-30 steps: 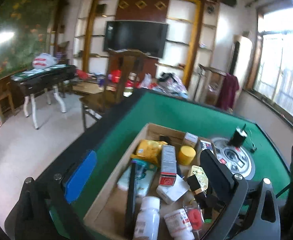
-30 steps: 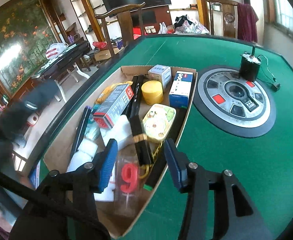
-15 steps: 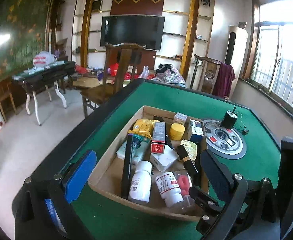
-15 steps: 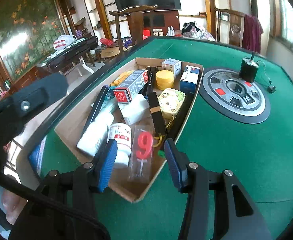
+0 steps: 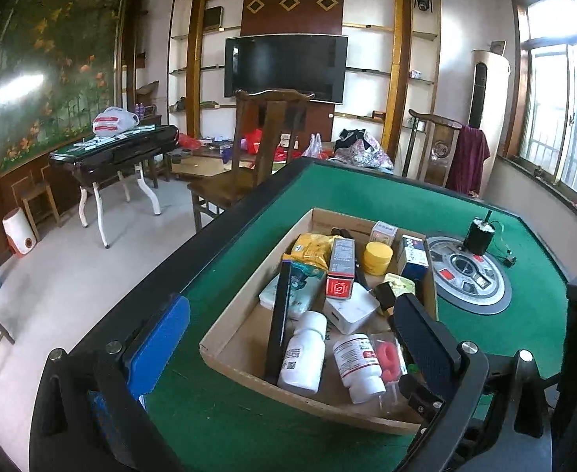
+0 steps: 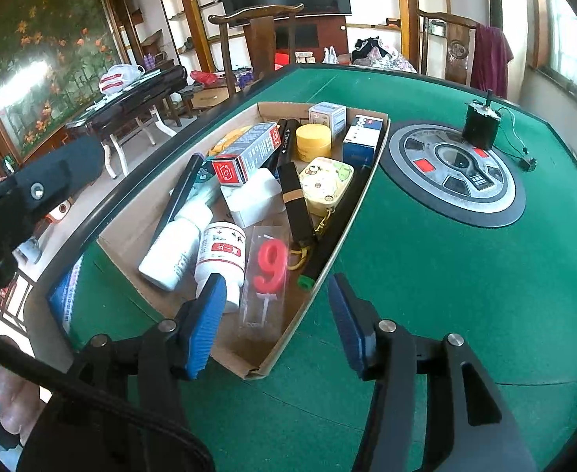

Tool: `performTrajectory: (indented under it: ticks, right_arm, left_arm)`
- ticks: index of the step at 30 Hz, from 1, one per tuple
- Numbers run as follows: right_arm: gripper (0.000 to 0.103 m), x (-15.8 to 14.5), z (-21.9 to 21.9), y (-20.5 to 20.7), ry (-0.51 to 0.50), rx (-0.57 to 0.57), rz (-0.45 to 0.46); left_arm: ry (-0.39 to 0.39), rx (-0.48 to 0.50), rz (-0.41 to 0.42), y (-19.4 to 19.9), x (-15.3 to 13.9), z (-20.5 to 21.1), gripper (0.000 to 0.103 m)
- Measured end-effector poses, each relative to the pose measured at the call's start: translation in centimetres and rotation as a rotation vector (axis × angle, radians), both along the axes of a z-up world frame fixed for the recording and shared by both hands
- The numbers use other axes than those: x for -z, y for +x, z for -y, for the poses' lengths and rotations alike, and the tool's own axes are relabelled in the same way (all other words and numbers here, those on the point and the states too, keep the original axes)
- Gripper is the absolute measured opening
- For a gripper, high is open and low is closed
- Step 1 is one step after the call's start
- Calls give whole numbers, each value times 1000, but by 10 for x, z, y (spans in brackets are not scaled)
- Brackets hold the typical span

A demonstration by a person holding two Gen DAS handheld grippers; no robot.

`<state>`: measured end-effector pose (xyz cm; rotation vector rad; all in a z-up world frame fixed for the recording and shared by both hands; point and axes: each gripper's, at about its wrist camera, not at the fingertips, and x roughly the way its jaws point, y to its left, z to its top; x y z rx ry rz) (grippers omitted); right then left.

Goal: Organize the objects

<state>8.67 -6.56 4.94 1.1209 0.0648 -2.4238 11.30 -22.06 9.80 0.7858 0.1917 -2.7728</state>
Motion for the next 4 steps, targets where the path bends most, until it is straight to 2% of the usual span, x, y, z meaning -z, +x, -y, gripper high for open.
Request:
performTrajectory:
  ticks: [4]
  right_arm:
    - [53, 3, 1, 0, 3, -3, 9]
  left_arm:
    - [-11, -9, 12, 0, 3, -1, 102]
